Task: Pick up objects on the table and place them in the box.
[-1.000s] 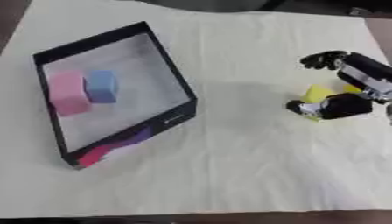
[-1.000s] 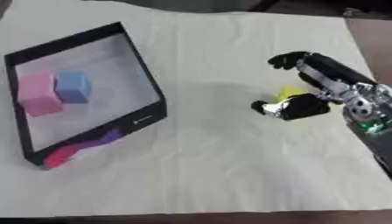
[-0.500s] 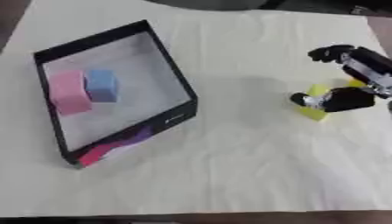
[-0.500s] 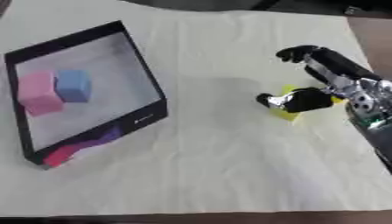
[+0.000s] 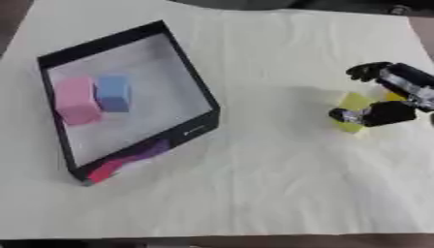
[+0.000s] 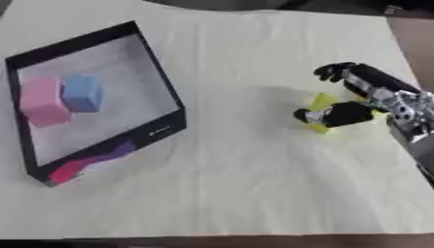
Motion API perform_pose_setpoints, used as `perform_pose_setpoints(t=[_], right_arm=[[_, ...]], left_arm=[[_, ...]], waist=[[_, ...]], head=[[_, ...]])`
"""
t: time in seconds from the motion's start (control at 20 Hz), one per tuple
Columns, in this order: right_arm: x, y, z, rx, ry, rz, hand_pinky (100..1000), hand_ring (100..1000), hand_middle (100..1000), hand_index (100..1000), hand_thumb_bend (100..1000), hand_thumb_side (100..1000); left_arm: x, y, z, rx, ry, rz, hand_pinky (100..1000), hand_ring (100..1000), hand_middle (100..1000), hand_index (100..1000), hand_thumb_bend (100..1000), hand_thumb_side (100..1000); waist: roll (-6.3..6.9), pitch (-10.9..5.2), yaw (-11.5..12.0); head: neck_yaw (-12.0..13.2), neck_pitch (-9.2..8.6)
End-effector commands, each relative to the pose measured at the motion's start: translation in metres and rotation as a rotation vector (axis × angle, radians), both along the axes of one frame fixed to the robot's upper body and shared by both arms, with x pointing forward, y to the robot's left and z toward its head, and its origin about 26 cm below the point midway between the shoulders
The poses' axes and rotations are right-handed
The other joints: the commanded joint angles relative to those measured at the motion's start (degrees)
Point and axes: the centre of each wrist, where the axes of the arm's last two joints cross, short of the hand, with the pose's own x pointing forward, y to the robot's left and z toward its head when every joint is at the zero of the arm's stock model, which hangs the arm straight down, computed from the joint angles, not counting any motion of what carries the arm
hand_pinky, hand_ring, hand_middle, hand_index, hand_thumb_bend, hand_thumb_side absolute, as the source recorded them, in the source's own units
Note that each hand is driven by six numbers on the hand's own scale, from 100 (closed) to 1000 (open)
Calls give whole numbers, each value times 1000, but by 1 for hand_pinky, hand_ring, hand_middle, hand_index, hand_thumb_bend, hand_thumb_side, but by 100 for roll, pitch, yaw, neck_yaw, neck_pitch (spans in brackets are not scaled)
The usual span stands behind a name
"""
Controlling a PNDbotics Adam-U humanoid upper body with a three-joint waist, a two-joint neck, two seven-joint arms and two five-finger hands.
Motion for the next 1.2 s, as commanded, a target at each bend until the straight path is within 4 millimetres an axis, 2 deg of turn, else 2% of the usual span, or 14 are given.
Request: perform_pose_setpoints(t=[0.05,0.3,0.85,1.2], right_arm=[[2,-14,13,-32,-17,-24,906,881,822,916,529,505],[6,-24,9,-32,-1,-58,902,874,815,913,517,491],[7,-31,2,-46,43,-45,899,871,806,907,481,424],[9,-30,0,-31,34,-52,885,844,761,867,438,273]], left_arm=[[-1,1,7,18,-18,0,696,661,748,807,307,516],[-1,1,6,16,-16,0,696,661,748,807,304,517],[-1,1,6,14,-17,-1,697,662,749,810,297,521],[0,1,6,11,-15,-4,699,662,749,811,290,526]], waist=[[82,32,-1],[87,42,-2],[96,68,-10],[100,84,-5]], head=[[16,-3],[2,-3],[-13,-3],[-18,-4]])
